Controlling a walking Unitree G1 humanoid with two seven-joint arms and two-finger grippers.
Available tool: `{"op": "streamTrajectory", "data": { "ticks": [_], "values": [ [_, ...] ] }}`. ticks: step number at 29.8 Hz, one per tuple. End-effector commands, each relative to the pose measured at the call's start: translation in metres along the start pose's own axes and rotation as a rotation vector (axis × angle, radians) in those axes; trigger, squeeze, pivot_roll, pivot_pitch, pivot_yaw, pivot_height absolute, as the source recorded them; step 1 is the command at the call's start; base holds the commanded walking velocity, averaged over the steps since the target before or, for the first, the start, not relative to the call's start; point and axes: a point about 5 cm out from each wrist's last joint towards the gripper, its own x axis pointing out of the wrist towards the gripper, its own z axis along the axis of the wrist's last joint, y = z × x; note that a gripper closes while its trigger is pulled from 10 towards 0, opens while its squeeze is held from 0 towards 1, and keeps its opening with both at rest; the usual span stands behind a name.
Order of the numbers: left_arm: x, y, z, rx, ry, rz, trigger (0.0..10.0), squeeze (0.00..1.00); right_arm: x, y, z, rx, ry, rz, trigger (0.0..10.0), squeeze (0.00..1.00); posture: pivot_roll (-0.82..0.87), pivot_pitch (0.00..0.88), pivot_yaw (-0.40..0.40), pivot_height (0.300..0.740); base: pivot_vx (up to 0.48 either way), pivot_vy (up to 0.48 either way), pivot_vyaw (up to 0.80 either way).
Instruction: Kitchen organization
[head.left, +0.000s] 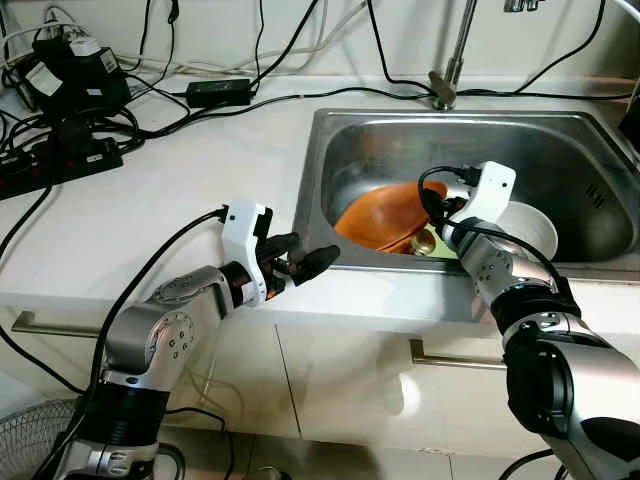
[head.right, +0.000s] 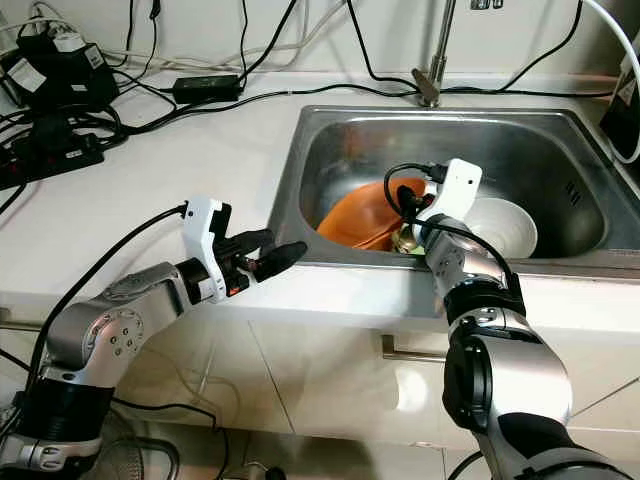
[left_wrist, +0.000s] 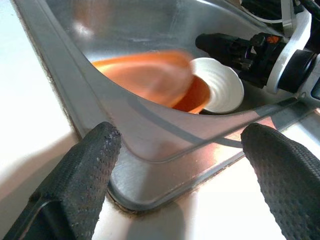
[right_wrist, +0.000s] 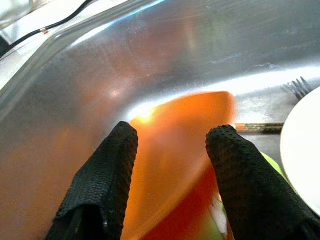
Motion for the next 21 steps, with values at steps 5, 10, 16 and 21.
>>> {"op": "streamTrajectory", "data": {
  "ticks": [5, 10, 16, 21],
  "values": [
    [-0.002, 0.002, 0.0, 0.005, 0.003, 0.013, 10.0, 0.0, -0.002, -0.007, -0.012, 0.02, 0.03, -0.029, 10.0, 1.0, -0.02, 0.046, 0.072, 0.74, 0.0, 0.0, 0.0],
    [-0.002, 0.005, 0.004, 0.011, -0.06, 0.073, 10.0, 0.0, -0.001, -0.004, -0.008, 0.008, 0.008, -0.014, 10.0, 1.0, -0.02, 0.043, 0.072, 0.74, 0.0, 0.0, 0.0],
    [-0.001, 0.005, 0.009, 0.018, -0.152, 0.136, 10.0, 0.0, -0.001, -0.002, -0.001, -0.038, -0.031, 0.009, 10.0, 1.0, -0.02, 0.041, 0.071, 0.74, 0.0, 0.0, 0.0],
    [-0.001, 0.006, 0.014, 0.005, -0.235, 0.209, 10.0, 0.0, -0.003, 0.002, 0.005, -0.115, -0.081, 0.05, 10.0, 1.0, -0.03, 0.039, 0.069, 0.74, 0.0, 0.0, 0.0]
  ]
}}
